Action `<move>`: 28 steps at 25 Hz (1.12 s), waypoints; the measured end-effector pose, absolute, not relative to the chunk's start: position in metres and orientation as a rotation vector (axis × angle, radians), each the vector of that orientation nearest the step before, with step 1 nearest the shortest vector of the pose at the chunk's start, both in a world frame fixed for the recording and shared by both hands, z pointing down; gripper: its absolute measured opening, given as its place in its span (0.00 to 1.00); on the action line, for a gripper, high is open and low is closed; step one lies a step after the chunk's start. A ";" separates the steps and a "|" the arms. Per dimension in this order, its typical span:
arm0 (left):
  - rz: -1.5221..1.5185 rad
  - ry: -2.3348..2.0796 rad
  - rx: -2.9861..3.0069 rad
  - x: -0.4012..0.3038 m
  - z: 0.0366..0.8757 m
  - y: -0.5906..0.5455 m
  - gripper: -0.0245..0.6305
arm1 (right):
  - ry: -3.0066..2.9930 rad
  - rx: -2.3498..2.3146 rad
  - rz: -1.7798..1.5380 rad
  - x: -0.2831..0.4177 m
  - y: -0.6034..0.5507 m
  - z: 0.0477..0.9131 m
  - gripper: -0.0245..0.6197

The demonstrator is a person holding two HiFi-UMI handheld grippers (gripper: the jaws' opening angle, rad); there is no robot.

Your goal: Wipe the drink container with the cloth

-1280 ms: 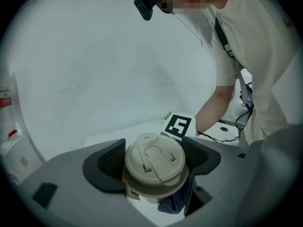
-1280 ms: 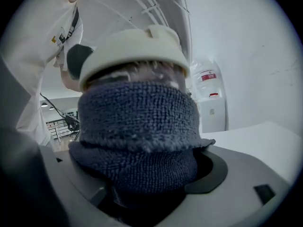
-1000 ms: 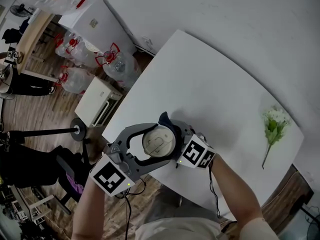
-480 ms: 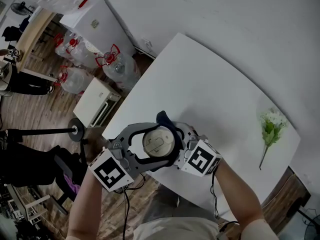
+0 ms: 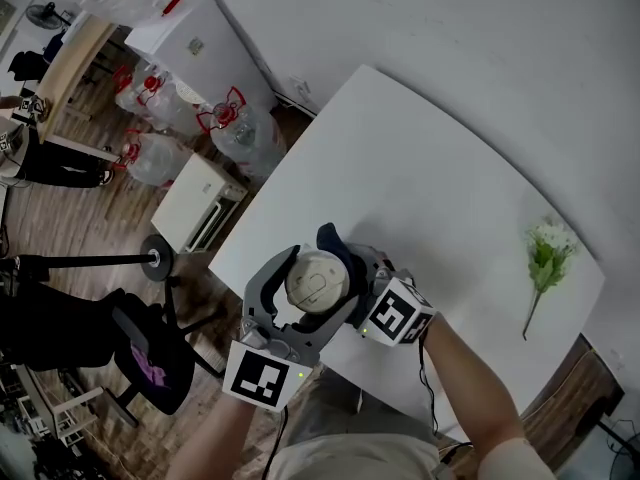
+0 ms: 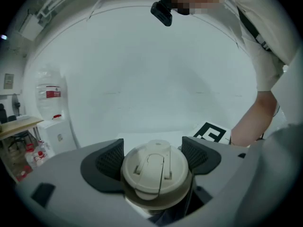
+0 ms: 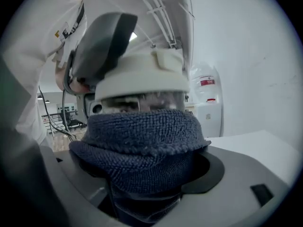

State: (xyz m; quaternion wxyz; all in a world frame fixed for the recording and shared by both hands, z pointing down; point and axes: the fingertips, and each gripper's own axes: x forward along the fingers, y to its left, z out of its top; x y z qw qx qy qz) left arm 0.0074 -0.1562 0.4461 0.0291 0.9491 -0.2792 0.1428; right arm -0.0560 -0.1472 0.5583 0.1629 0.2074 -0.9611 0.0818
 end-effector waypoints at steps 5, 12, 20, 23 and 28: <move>0.464 -0.818 2.950 0.008 0.447 -0.155 0.63 | -2.693 0.607 0.294 -0.056 -0.147 0.582 0.70; 0.500 -0.318 3.109 0.005 0.451 -0.134 0.63 | -2.759 0.583 0.242 -0.057 -0.138 0.543 0.70; 0.547 -0.108 3.102 0.001 0.455 -0.130 0.63 | -2.818 0.579 0.141 -0.059 -0.139 0.509 0.70; 0.525 -0.100 3.111 0.001 0.453 -0.130 0.63 | -2.832 0.586 0.179 -0.063 -0.142 0.524 0.70; 0.522 -0.091 3.117 0.000 0.453 -0.129 0.63 | -2.764 0.571 0.238 -0.075 -0.146 0.558 0.70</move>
